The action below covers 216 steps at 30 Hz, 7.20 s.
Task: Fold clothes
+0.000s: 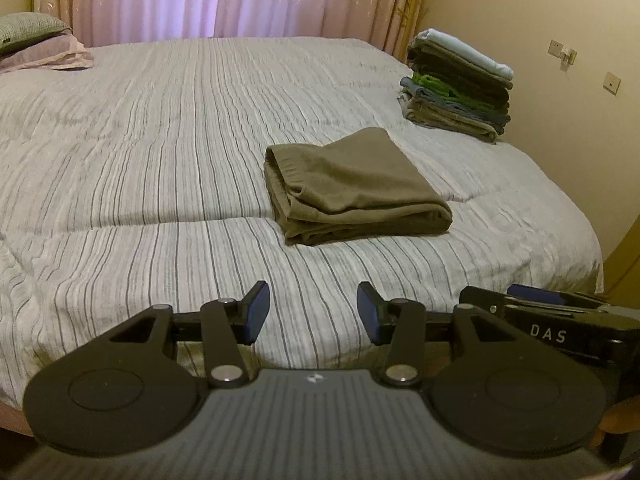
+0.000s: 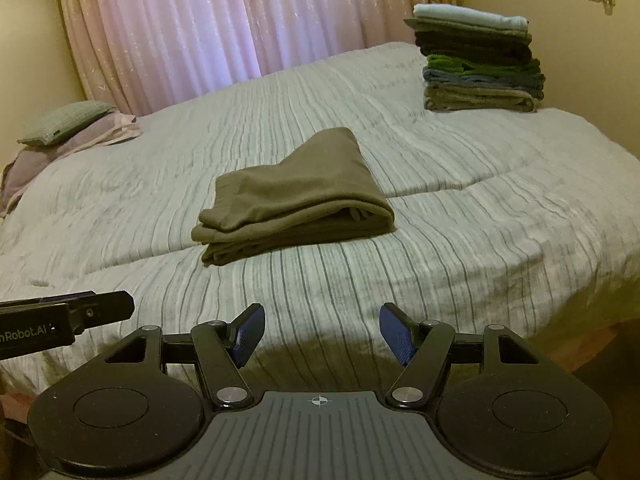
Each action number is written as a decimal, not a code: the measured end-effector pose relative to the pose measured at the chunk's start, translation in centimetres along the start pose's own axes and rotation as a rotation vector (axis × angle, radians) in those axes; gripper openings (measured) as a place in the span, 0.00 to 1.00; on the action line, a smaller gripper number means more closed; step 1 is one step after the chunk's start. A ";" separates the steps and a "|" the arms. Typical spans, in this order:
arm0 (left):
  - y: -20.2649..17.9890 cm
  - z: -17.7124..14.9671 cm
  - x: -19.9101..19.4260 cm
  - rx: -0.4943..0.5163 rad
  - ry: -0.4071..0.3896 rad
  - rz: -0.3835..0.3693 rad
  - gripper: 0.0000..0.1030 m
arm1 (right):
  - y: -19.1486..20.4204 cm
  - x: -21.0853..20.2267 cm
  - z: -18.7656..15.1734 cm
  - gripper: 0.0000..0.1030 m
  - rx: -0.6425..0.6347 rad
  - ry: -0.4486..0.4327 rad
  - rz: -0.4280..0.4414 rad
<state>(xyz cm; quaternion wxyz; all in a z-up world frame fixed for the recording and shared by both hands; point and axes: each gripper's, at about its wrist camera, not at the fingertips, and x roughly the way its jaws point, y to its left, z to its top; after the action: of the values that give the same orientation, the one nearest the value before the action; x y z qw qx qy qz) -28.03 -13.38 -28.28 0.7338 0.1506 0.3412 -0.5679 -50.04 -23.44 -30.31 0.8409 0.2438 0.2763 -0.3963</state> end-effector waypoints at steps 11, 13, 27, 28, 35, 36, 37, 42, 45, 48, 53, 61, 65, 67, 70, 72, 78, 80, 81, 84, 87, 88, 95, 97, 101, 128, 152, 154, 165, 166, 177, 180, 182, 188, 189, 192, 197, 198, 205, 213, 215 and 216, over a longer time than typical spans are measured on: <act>2.5 0.7 5.7 -0.052 0.067 -0.019 0.39 | -1.7 4.7 1.0 0.65 0.043 0.042 0.026; 3.0 1.4 6.4 -0.050 0.052 -0.024 0.37 | -2.0 5.1 1.8 0.65 0.046 0.027 0.044; 4.7 14.9 11.6 0.019 0.197 -0.104 0.21 | -5.7 7.8 11.4 0.39 0.262 0.226 0.299; 4.4 16.2 11.4 0.027 0.223 -0.097 0.21 | -6.0 7.3 12.3 0.39 0.301 0.249 0.293; 1.8 23.9 9.7 0.132 0.315 -0.095 0.22 | -9.1 3.9 16.9 0.40 0.585 0.331 0.272; 1.5 24.8 9.6 0.146 0.323 -0.099 0.23 | -9.5 3.6 17.2 0.40 0.615 0.328 0.266; 1.2 25.7 9.5 0.160 0.330 -0.104 0.23 | -9.8 3.4 17.4 0.41 0.645 0.322 0.259; 0.8 27.9 12.3 0.264 0.389 -0.180 0.23 | -10.4 3.1 16.9 0.51 0.840 0.266 0.190; 1.5 28.2 14.9 0.338 0.440 -0.255 0.23 | -9.1 3.2 14.5 0.50 1.021 0.189 0.186; 2.5 28.5 17.1 0.407 0.480 -0.318 0.23 | -7.0 4.1 11.8 0.50 1.201 0.113 0.196; 5.2 28.5 20.0 0.470 0.537 -0.392 0.23 | -2.5 7.6 7.9 0.45 1.398 0.049 0.246; 7.9 28.2 23.5 0.446 0.606 -0.509 0.23 | -0.4 11.2 4.1 0.35 1.567 -0.045 0.170; 8.3 28.1 25.7 0.433 0.646 -0.557 0.23 | 0.0 12.0 3.3 0.35 1.573 -0.089 0.105; 8.3 28.0 26.9 0.426 0.667 -0.581 0.24 | 0.2 12.2 3.2 0.35 1.564 -0.116 0.093; 8.4 27.9 28.7 0.416 0.698 -0.618 0.26 | 0.6 12.6 3.0 0.35 1.551 -0.157 0.075; 8.4 27.8 29.9 0.409 0.719 -0.643 0.27 | 0.8 12.9 3.0 0.35 1.535 -0.181 0.062; 8.6 27.4 32.4 0.371 0.778 -0.706 0.27 | 2.2 14.0 2.4 0.35 1.480 -0.258 0.043; 8.7 27.1 33.0 0.354 0.798 -0.725 0.27 | 2.5 14.3 2.2 0.34 1.477 -0.284 0.048; 8.8 27.0 33.3 0.346 0.807 -0.734 0.27 | 2.7 14.3 2.1 0.34 1.477 -0.295 0.052; 8.9 26.6 34.2 0.321 0.836 -0.761 0.26 | 3.0 14.3 1.9 0.26 1.477 -0.308 0.052; 9.0 26.3 35.0 0.295 0.865 -0.789 0.16 | 3.1 14.6 2.0 0.14 1.468 -0.303 0.047; 9.1 26.2 35.3 0.286 0.874 -0.798 0.14 | 3.2 14.6 2.1 0.08 1.456 -0.301 0.044; 9.9 26.2 34.4 0.352 0.802 -0.873 0.02 | 5.1 12.4 3.1 0.00 1.294 -0.342 0.021; 10.2 26.2 33.9 0.381 0.770 -0.895 0.02 | 5.2 12.6 2.2 0.00 1.297 -0.294 -0.033; 10.6 25.8 32.9 0.447 0.693 -0.910 0.01 | 5.0 12.7 2.0 0.00 1.304 -0.300 -0.092; 2.2 27.5 38.7 0.227 0.698 -0.967 0.02 | -4.2 12.1 4.6 0.10 1.397 -0.387 -0.149; -2.1 21.6 36.5 0.693 0.367 -0.823 0.03 | -1.0 17.5 11.2 0.26 0.646 -0.058 -0.584; -1.2 22.2 35.3 0.688 0.325 -0.823 0.03 | -0.1 16.5 11.4 0.26 0.624 -0.068 -0.578; 4.7 22.0 29.2 0.676 0.289 -0.741 0.07 | 7.6 18.0 10.9 0.26 0.291 0.081 -0.489; 5.3 21.8 28.9 0.670 0.290 -0.724 0.07 | 8.0 18.1 10.6 0.26 0.272 0.102 -0.489; 8.2 19.0 26.0 0.626 0.332 -0.620 0.07 | 11.2 15.6 9.3 0.26 0.274 0.116 -0.374; 7.8 18.3 25.7 0.619 0.370 -0.558 0.07 | 12.1 16.4 8.2 0.26 0.212 0.218 -0.374; 7.9 18.5 24.5 0.603 0.355 -0.550 0.07 | 12.1 15.2 8.9 0.26 0.230 0.177 -0.364; 7.6 18.9 23.1 0.591 0.432 -0.442 0.10 | 12.1 16.9 8.4 0.26 0.271 0.243 -0.260; 7.5 19.0 22.9 0.589 0.447 -0.423 0.10 | 12.1 16.9 8.4 0.26 0.282 0.259 -0.248; 7.3 19.2 22.2 0.583 0.491 -0.364 0.10 | 11.3 15.5 9.9 0.26 0.354 0.289 -0.212; 7.3 20.2 19.4 0.548 0.563 -0.286 0.14 | 10.3 12.8 11.7 0.49 0.413 0.380 -0.214; 7.3 20.6 18.5 0.534 0.579 -0.269 0.17 | 10.4 11.9 11.9 0.70 0.412 0.383 -0.238; 7.1 22.2 12.5 0.494 0.618 -0.212 0.28 | 10.3 6.4 15.1 0.72 0.397 0.392 -0.264; 6.9 23.5 8.5 0.463 0.562 -0.203 0.33 | 11.8 5.2 19.4 0.89 0.258 0.393 -0.244; 7.1 23.9 8.2 0.440 0.553 -0.182 0.33 | 11.9 5.5 19.9 0.89 0.228 0.406 -0.225; 7.1 24.1 8.1 0.428 0.549 -0.170 0.34 | 11.9 5.6 20.1 0.89 0.216 0.412 -0.217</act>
<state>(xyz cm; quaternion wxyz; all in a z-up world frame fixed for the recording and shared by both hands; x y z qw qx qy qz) -12.44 -31.77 -17.47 0.5167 0.4191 0.4102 -0.6238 -32.03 -32.34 -17.09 0.6886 0.3767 0.4226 -0.4532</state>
